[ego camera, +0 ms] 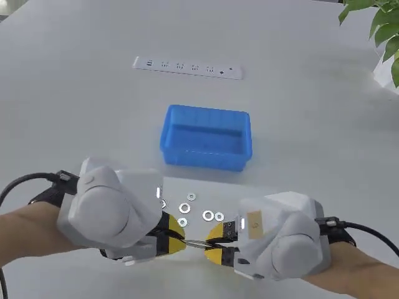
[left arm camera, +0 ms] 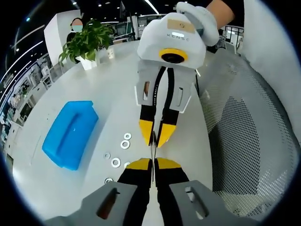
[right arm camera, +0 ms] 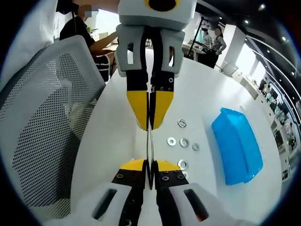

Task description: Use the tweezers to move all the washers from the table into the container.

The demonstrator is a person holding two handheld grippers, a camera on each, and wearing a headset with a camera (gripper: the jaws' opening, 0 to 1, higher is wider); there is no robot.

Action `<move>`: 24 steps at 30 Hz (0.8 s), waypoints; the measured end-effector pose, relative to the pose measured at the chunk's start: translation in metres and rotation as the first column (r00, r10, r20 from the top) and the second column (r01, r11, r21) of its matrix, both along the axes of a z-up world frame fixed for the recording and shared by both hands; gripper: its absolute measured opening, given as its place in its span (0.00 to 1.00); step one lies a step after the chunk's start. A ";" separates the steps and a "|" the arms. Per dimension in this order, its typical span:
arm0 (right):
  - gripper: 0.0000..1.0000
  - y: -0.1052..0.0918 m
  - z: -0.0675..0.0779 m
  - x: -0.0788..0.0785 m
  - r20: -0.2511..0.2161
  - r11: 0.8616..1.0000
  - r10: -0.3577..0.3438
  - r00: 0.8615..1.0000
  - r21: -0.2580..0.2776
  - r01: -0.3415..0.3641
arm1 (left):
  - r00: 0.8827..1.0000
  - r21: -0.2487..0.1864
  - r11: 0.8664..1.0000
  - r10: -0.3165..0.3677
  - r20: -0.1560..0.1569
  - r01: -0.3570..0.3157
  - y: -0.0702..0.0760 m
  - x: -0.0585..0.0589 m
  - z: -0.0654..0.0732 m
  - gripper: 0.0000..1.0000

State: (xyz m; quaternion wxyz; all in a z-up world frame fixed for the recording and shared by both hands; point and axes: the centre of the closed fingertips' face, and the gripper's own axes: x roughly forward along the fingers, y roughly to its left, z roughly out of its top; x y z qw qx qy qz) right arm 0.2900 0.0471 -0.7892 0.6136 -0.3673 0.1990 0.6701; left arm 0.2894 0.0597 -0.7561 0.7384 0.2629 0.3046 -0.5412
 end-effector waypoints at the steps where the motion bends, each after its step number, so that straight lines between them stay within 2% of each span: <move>1: 0.08 0.000 0.001 -0.001 -0.001 1.000 -0.001 1.000 0.008 0.001 | 1.000 -0.004 1.000 -0.003 0.001 0.003 0.000 -0.001 0.002 0.06; 7: 0.07 0.002 0.009 -0.003 -0.009 0.996 -0.020 1.000 0.082 0.021 | 1.000 -0.046 0.999 -0.002 0.016 0.003 -0.006 -0.005 0.019 0.06; 10: 0.07 0.003 0.010 -0.004 -0.009 0.995 -0.025 1.000 0.097 0.025 | 1.000 -0.046 0.999 -0.010 0.029 0.012 -0.009 -0.006 0.023 0.06; 12: 0.07 0.002 0.012 -0.003 -0.011 0.993 -0.033 0.999 0.111 0.034 | 0.999 -0.062 0.998 -0.010 0.040 0.012 -0.012 -0.006 0.027 0.06; 14: 0.07 0.000 0.014 -0.002 -0.016 0.991 -0.043 0.999 0.124 0.045 | 0.999 -0.092 0.996 0.002 0.037 0.002 -0.018 -0.005 0.032 0.06; 19: 0.07 -0.008 0.017 0.000 -0.027 0.987 -0.066 0.997 0.142 0.069 | 0.997 -0.124 0.992 -0.006 0.074 0.015 -0.035 -0.001 0.039 0.06; 24: 0.07 -0.014 0.017 0.001 -0.026 0.987 -0.071 0.997 0.145 0.074 | 0.996 -0.149 0.988 -0.026 0.090 0.039 -0.050 0.001 0.042 0.06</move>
